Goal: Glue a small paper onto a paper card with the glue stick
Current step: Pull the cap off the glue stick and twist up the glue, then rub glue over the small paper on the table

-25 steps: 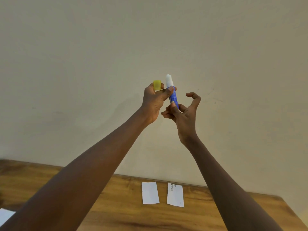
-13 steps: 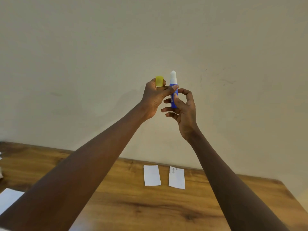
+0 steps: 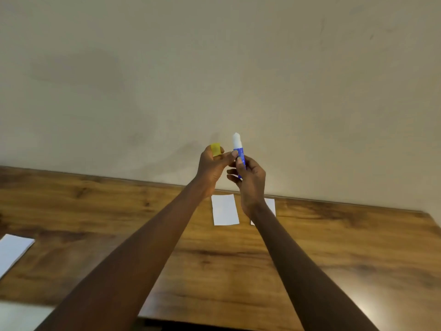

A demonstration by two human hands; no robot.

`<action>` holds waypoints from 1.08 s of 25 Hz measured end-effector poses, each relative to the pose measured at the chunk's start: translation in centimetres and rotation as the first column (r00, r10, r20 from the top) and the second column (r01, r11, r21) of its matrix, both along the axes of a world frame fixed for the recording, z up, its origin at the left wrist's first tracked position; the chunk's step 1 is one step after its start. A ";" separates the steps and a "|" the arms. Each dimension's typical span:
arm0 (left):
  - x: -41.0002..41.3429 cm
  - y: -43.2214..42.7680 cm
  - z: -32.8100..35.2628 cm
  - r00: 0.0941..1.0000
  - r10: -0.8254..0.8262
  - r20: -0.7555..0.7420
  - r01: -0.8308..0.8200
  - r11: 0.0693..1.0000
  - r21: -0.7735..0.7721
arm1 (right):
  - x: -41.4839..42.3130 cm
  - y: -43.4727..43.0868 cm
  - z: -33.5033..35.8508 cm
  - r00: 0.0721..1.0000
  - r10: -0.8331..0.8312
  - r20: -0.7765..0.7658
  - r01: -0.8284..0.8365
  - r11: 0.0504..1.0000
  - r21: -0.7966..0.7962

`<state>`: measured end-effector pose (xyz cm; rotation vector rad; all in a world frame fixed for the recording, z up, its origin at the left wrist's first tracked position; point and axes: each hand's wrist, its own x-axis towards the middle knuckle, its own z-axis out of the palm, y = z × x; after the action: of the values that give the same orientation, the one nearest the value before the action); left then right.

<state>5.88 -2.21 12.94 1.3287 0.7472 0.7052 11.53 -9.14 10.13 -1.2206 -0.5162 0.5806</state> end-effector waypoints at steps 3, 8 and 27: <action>-1.0 0.6 -5.3 0.979 0.033 -0.199 -0.026 0.999 0.040 | -0.8 0.8 -5.6 0.992 -0.066 -0.107 0.049 0.986 -0.159; -2.2 2.0 -11.2 0.909 0.034 -0.416 0.010 0.994 0.104 | -1.3 1.8 -11.8 0.992 -0.086 0.093 0.117 0.900 -0.421; -5.2 -2.3 -17.9 0.633 0.325 -0.702 0.038 0.894 0.447 | 0.9 -5.6 -13.5 0.751 0.593 0.290 -0.132 0.565 -0.814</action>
<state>0.68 -4.52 -4.96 2.0368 1.4696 0.4068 12.40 -14.74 -3.38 -2.1549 -1.1239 0.8781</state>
